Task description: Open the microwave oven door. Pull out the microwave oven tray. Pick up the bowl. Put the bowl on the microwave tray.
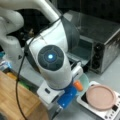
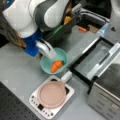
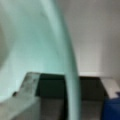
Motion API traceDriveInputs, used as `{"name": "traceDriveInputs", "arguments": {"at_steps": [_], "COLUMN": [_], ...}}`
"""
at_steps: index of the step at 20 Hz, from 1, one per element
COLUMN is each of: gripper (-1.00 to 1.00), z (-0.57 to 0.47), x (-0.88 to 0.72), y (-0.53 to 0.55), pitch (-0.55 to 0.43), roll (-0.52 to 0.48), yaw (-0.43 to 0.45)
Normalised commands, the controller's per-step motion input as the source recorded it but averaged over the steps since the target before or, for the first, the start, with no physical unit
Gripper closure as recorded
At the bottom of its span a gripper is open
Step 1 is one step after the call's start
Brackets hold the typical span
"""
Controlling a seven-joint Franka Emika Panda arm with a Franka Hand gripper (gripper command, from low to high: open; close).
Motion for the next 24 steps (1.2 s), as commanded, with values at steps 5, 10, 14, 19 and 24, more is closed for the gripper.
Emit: {"name": "traceDriveInputs", "arguments": {"at_steps": [5,10,14,19,24], "gripper": [1.00,1.00,1.00,1.00,1.00], "z": [-0.14,-0.11,-0.07,0.05,0.06], "x": [-0.63,-0.63,-0.52,-0.47,-0.42], "y": [0.25,0.22,0.20,0.25,0.28], "pitch": [-0.328,-0.347,-0.334,-0.235,-0.192], "roll": [0.044,0.042,-0.014,-0.027,-0.022], "yaw": [-0.220,-0.270,-0.267,-0.262,-0.242]}}
